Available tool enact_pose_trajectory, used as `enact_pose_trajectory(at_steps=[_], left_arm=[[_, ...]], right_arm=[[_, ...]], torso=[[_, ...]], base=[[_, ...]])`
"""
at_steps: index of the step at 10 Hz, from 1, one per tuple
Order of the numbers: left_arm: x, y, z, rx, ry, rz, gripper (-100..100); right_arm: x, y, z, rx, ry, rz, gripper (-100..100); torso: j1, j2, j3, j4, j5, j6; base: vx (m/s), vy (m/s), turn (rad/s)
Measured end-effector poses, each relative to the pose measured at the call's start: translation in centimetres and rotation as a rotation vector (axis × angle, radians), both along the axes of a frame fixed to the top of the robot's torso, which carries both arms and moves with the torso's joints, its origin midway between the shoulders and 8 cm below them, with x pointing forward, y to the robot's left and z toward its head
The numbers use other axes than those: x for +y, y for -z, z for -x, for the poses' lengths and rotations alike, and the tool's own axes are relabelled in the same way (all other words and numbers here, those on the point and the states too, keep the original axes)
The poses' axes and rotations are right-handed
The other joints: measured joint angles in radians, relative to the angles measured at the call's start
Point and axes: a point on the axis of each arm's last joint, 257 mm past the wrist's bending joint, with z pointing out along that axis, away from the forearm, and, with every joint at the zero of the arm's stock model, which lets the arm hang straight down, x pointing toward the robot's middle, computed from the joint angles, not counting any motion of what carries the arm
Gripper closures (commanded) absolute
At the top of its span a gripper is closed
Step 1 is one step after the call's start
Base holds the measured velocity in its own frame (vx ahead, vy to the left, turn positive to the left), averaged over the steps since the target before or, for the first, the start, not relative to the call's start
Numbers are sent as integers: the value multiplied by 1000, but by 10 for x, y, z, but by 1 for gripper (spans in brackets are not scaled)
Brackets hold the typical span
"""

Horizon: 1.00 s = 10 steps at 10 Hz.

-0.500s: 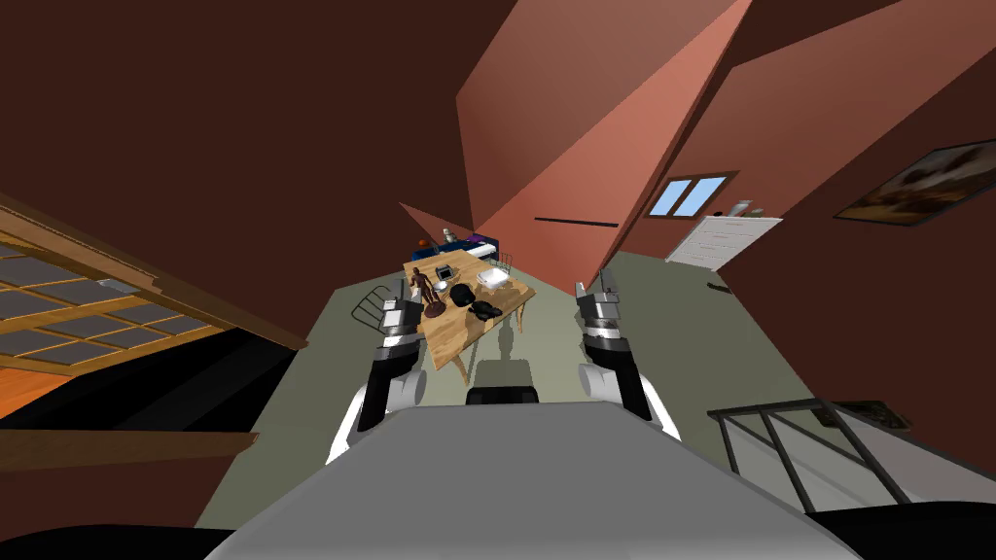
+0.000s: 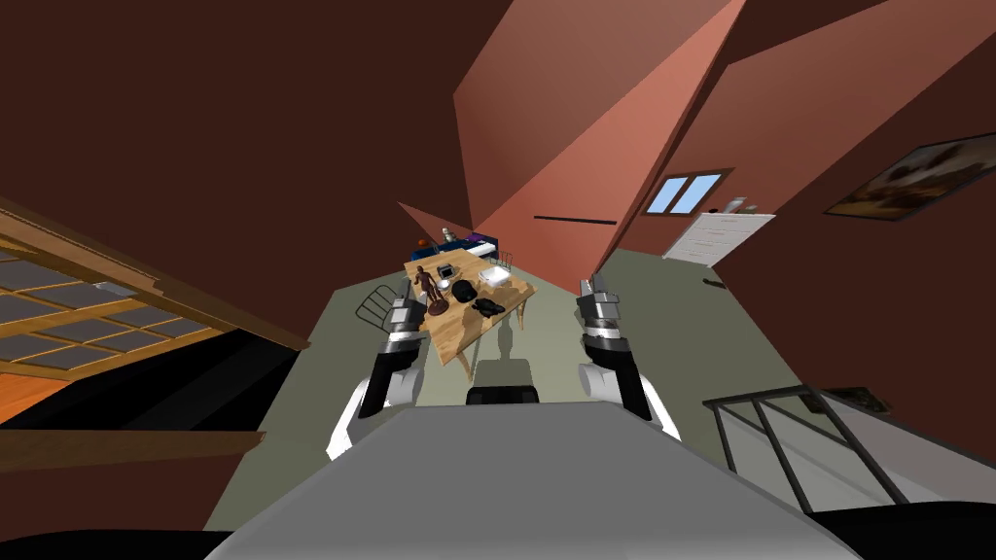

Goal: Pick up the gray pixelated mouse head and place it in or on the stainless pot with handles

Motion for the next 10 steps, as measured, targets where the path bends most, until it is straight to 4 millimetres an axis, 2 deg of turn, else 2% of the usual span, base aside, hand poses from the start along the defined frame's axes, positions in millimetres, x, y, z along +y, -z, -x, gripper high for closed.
enact_pose_trajectory(at_steps=[5, 10], left_arm=[[11, 46, -28, 145, 4, 13, -100], [18, 110, -54, 325, -3, 34, -100]], right_arm=[[0, 0, 0, 0, 0, 0, 0], [0, 0, 0, 0, 0, 0, 0]], torso=[[0, -1, 0, 0, 0, 0], [-2, -3, -2, -1, 0, 0]], base=[[-57, 69, -67], [-33, 50, -98]])
